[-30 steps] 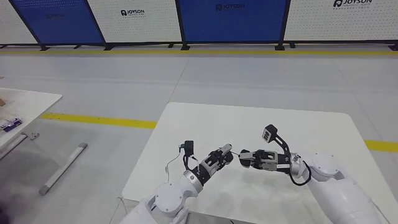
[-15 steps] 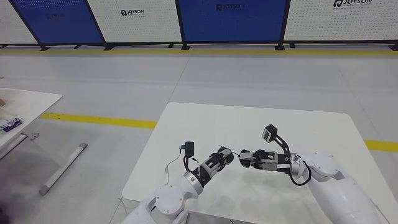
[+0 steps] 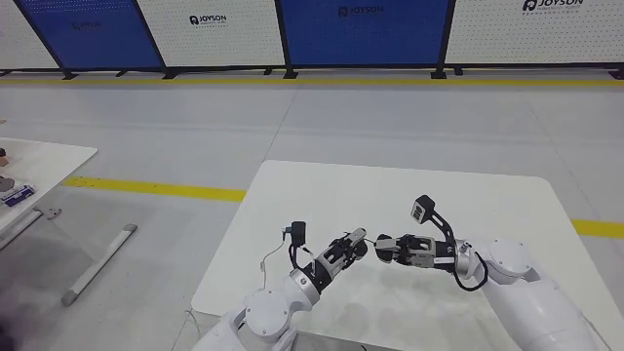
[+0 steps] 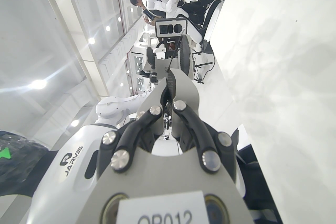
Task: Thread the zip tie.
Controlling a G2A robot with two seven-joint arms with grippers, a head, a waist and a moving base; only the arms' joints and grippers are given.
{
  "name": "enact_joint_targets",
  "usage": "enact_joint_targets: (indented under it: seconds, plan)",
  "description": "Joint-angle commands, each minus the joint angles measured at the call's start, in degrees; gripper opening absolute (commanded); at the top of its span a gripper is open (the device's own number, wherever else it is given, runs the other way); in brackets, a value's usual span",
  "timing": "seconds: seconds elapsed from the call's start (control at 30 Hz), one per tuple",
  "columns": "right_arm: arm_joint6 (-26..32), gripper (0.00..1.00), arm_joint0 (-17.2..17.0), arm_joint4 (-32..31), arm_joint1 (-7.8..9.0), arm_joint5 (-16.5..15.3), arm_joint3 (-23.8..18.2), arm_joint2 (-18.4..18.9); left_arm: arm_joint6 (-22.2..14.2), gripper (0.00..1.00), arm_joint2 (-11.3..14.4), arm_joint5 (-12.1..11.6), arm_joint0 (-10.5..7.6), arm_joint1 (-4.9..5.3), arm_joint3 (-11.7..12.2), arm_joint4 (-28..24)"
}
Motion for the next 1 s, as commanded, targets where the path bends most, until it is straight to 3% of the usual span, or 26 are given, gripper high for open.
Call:
enact_joint_targets:
  seconds: [0.0,0.23,0.5,0.57,0.6,0.63,0.97]
  plan:
    - [0.0,0.00,0.0,0.0,0.00,0.0,0.0,0.0,0.0,0.16,0.0,-0.2,0.05,-0.04,0.1,0.3]
    - [0.0,0.00,0.0,0.0,0.00,0.0,0.0,0.0,-0.3,0.00,-0.2,-0.5,0.24,-0.13,0.1,0.5]
    - [0.0,0.00,0.0,0.0,0.00,0.0,0.0,0.0,-0.6,0.00,-0.4,-0.4,0.28,-0.24,0.3,0.9]
    - [-0.7,0.45,-0.3,-0.1,-0.01,0.1,-0.3,0.0,-0.7,0.00,-0.4,-0.6,0.45,-0.25,0.2,1.0]
    - [-1.6,0.60,-0.7,-0.3,0.01,0.2,-1.0,0.1,-0.7,0.00,-0.4,-0.6,0.53,-0.26,0.1,1.1]
    - [-2.0,1.00,-1.0,-0.5,0.07,0.3,-1.5,0.3,-0.8,0.00,-0.5,-0.7,0.61,-0.26,0.1,1.1]
    - [-2.9,1.00,-3.5,-0.6,0.96,0.4,-4.0,3.7,-0.6,0.00,-0.6,-0.7,0.66,-0.42,0.4,1.5]
